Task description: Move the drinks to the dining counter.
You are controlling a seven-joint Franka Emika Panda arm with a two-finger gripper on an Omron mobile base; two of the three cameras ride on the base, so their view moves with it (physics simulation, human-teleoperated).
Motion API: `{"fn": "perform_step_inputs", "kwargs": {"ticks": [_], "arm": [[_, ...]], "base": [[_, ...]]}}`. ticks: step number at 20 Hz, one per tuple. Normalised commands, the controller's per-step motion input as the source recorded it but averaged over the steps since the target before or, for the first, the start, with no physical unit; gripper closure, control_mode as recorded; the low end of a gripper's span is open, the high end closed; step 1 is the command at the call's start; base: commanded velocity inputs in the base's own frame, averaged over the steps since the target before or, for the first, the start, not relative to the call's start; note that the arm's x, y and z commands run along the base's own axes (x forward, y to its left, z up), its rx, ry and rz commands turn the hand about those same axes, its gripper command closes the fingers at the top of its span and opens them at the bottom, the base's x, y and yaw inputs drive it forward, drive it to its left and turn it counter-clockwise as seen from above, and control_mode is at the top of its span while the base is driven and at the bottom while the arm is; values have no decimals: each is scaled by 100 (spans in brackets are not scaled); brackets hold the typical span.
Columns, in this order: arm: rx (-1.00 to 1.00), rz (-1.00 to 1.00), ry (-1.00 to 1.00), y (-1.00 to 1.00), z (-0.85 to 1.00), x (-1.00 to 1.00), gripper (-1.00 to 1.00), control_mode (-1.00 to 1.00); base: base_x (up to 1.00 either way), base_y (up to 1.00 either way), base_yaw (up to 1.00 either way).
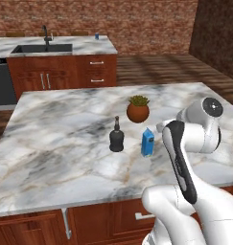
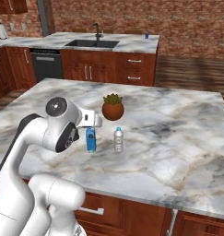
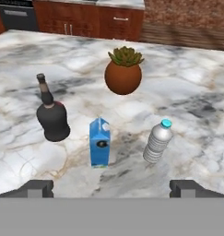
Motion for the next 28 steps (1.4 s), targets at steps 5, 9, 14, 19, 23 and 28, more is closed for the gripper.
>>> {"fn": "perform_step_inputs", "kwargs": {"ticks": [5, 9, 14, 19, 23, 28], "arm": [[-9, 0, 5, 14, 0, 6, -100, -100], [0, 0, 2, 0, 0, 0, -100, -100], [0, 0, 4, 4, -8, 4, -100, -100], [0, 0, 9, 27, -23, 20, -100, -100], [0, 0, 8, 35, -18, 31, -100, -100], [0, -2, 7, 17, -4, 36, -100, -100]], "base": [[0, 0, 0], [0, 0, 0], [0, 0, 0], [0, 0, 0], [0, 0, 0], [0, 0, 0]]}}
